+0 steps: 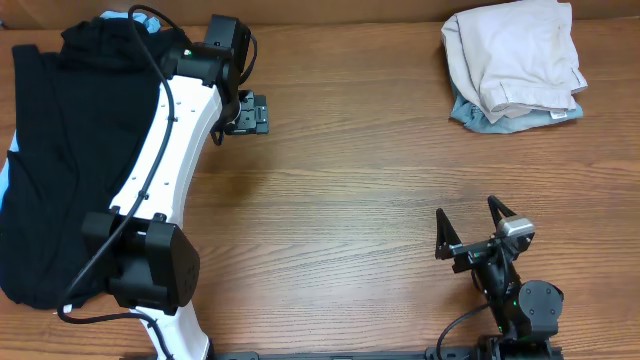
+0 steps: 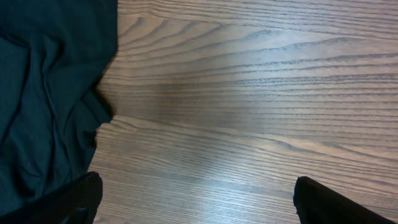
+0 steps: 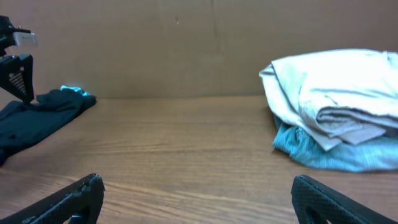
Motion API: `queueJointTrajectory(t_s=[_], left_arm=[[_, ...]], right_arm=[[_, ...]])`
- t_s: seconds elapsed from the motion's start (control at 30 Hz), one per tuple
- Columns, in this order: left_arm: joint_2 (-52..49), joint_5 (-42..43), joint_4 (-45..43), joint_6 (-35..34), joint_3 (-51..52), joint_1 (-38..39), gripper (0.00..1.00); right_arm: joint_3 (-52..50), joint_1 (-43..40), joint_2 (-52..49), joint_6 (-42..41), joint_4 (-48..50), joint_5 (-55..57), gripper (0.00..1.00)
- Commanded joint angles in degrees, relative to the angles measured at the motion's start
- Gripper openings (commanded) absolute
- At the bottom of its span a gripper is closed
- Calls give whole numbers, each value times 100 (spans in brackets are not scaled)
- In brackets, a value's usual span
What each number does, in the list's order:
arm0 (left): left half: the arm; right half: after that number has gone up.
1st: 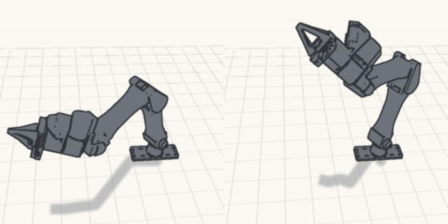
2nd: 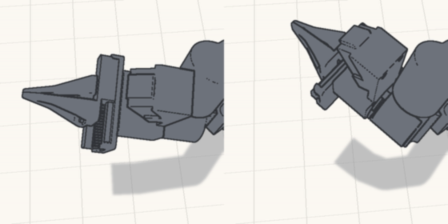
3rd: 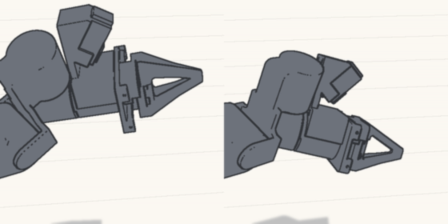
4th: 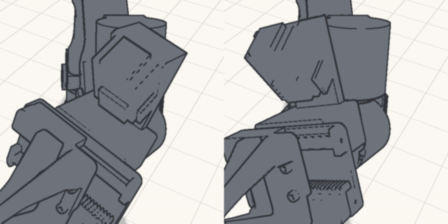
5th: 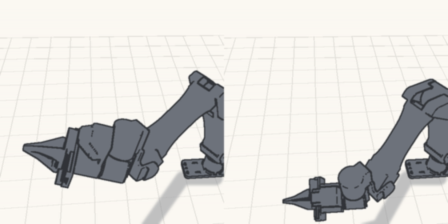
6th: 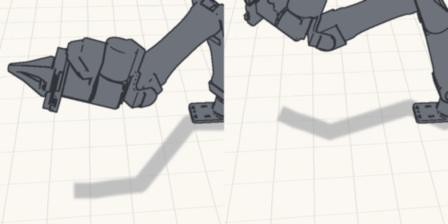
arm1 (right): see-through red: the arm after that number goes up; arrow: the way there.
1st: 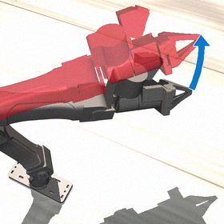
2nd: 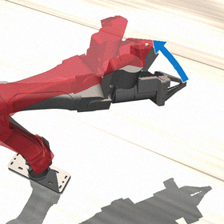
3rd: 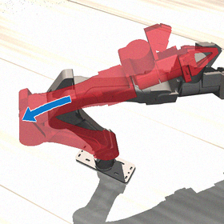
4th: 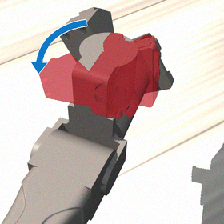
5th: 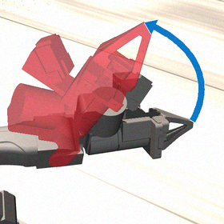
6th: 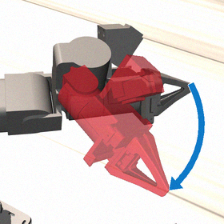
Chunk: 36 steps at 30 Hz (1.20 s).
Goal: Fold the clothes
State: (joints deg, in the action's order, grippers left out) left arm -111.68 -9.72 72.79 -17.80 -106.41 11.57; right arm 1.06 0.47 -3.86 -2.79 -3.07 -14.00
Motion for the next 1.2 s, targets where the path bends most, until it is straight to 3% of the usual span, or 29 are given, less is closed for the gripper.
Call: queueJointTrajectory(t_s=[0.0,0.77,1.17], left_arm=[[-55,-76,-9,46,24,7,100],[-55,-79,-9,46,24,4,100],[1694,-79,-15,46,24,879,100]], right_arm=[[-61,33,267,-68,-24,94,100],[-61,44,369,-68,-28,92,100],[-61,44,369,-68,-28,92,100]])
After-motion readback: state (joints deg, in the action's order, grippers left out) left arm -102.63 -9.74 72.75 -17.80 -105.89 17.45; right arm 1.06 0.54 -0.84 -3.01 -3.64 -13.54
